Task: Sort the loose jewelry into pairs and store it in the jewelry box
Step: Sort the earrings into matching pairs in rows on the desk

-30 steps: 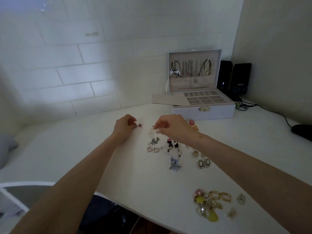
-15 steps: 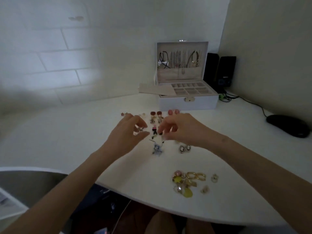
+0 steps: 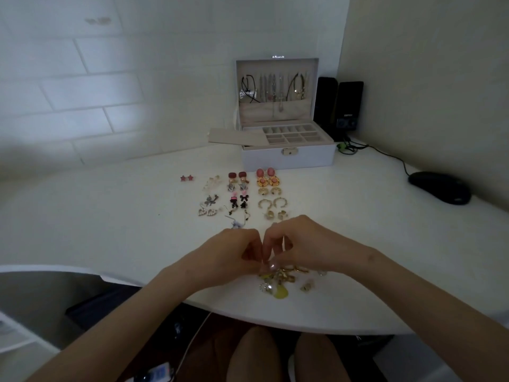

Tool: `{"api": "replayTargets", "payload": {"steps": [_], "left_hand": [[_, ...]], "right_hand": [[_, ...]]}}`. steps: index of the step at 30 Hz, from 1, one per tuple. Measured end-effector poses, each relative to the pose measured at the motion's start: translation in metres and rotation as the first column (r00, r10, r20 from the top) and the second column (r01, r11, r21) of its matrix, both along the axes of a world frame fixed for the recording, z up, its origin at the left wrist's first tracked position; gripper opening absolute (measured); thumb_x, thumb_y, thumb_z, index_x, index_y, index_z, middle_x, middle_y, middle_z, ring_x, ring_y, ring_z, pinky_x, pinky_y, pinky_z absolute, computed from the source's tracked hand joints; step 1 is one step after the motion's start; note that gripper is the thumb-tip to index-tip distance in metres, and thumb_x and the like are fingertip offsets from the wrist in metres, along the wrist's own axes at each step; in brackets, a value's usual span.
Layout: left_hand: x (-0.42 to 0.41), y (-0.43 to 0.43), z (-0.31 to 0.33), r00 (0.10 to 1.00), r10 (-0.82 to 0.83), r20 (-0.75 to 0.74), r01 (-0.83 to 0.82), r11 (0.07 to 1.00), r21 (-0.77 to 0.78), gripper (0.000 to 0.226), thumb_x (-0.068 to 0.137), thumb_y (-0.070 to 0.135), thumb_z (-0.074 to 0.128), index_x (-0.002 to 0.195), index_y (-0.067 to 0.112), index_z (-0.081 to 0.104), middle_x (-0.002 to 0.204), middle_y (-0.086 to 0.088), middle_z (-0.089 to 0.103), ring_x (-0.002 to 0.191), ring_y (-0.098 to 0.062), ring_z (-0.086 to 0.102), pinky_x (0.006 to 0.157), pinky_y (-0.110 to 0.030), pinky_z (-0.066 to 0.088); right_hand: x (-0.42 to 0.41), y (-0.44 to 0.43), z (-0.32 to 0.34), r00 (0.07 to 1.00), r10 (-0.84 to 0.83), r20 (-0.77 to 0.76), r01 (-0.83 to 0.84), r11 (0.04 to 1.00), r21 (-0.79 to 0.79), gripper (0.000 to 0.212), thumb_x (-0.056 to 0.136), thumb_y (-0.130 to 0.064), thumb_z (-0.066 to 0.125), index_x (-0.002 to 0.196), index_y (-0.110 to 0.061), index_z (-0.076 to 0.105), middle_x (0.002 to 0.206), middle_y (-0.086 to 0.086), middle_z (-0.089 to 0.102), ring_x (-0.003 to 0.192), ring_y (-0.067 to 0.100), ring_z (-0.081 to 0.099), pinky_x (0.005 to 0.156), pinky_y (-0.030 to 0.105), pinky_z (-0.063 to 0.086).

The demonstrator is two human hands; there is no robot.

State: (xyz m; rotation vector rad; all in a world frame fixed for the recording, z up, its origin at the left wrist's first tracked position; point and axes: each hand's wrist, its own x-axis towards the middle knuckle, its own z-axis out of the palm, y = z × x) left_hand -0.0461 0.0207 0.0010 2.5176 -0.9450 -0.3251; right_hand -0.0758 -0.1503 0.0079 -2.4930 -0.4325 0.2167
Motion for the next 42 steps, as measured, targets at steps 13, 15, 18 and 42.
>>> {"api": "replayTargets", "payload": {"steps": [13,15,18,42], "left_hand": [[-0.001,0.005,0.0,1.0,-0.018,0.004,0.018,1.0,0.003,0.014,0.085,0.02,0.064,0.088,0.027,0.052,0.084,0.011,0.056,0.071,0.003,0.05,0.061,-0.005,0.038],[0.0,0.007,0.003,1.0,-0.007,0.005,0.007,1.0,-0.017,0.011,0.086,0.022,0.063,0.086,0.028,0.053,0.085,0.012,0.058,0.075,0.001,0.053,0.063,-0.005,0.04],[0.001,0.013,0.013,1.0,0.015,-0.007,-0.015,0.998,-0.062,0.007,0.086,0.026,0.064,0.083,0.026,0.057,0.085,0.011,0.061,0.079,-0.002,0.057,0.065,-0.009,0.043],[-0.001,0.005,0.008,0.954,0.123,-0.274,-0.238,0.865,-0.441,0.006,0.087,0.009,0.061,0.086,0.008,0.067,0.076,-0.004,0.071,0.068,-0.009,0.068,0.061,-0.016,0.052]], "right_hand": [[-0.001,0.0,-0.004,1.0,-0.001,0.004,0.001,0.999,-0.039,0.012,0.079,-0.024,0.074,0.089,-0.021,0.067,0.082,-0.004,0.061,0.072,0.01,0.055,0.065,0.022,0.046],[-0.001,0.001,-0.003,1.0,0.014,0.01,-0.014,0.998,-0.068,0.012,0.08,-0.022,0.071,0.091,-0.019,0.067,0.085,-0.003,0.062,0.075,0.011,0.058,0.068,0.025,0.049],[-0.002,0.001,-0.003,0.999,0.03,0.027,-0.028,0.997,-0.078,0.013,0.08,-0.02,0.068,0.093,-0.019,0.066,0.085,-0.003,0.064,0.072,0.008,0.057,0.067,0.025,0.05],[-0.013,-0.023,0.004,0.987,0.113,-0.111,-0.118,0.993,-0.032,0.021,0.069,-0.018,0.08,0.084,-0.028,0.067,0.082,-0.009,0.059,0.068,0.002,0.047,0.068,0.024,0.044]]}}
